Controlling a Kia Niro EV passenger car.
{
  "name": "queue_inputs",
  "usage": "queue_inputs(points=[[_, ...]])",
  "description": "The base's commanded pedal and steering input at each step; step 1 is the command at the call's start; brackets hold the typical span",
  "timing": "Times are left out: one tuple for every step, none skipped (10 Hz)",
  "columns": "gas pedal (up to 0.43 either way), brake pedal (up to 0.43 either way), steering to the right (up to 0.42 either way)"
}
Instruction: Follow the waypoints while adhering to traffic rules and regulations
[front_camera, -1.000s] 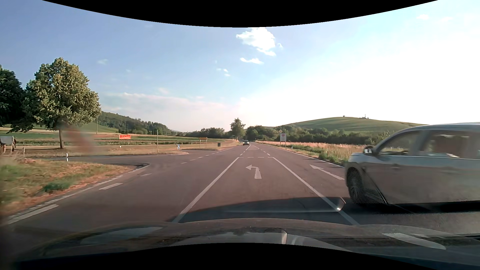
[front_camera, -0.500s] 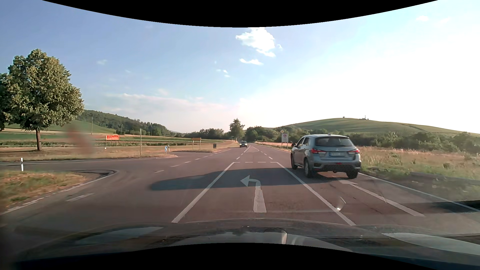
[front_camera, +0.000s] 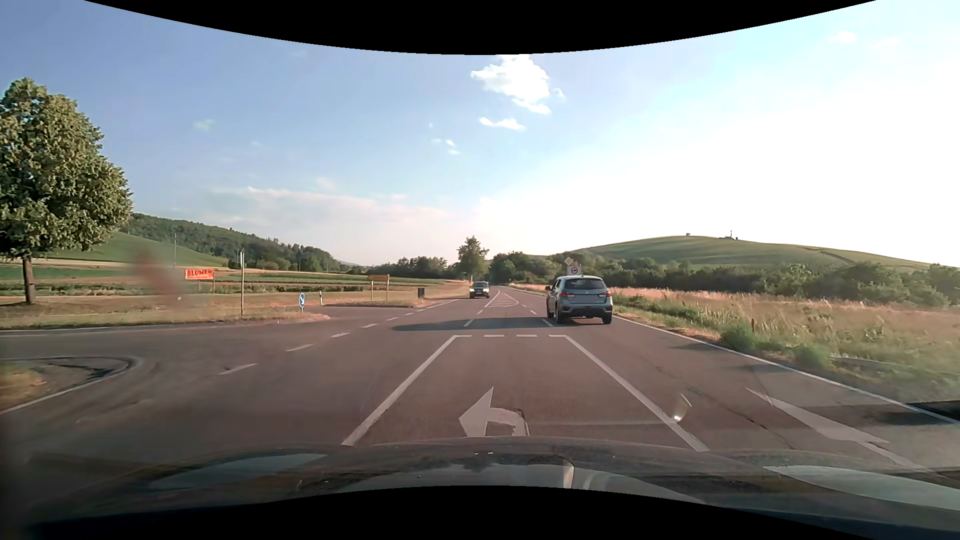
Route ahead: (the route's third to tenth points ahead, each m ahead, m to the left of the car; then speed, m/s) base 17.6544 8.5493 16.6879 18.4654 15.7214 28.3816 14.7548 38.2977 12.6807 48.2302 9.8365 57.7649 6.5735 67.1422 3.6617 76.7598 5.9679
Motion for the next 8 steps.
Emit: queue_inputs(points=[[0.000,0.244,0.003],[0.000,0.244,0.003],[0.000,0.244,0.003],[0.000,0.244,0.002],[0.000,0.244,0.001],[0.000,0.244,0.001],[0.000,0.244,0.001],[0.000,0.244,0.001]])
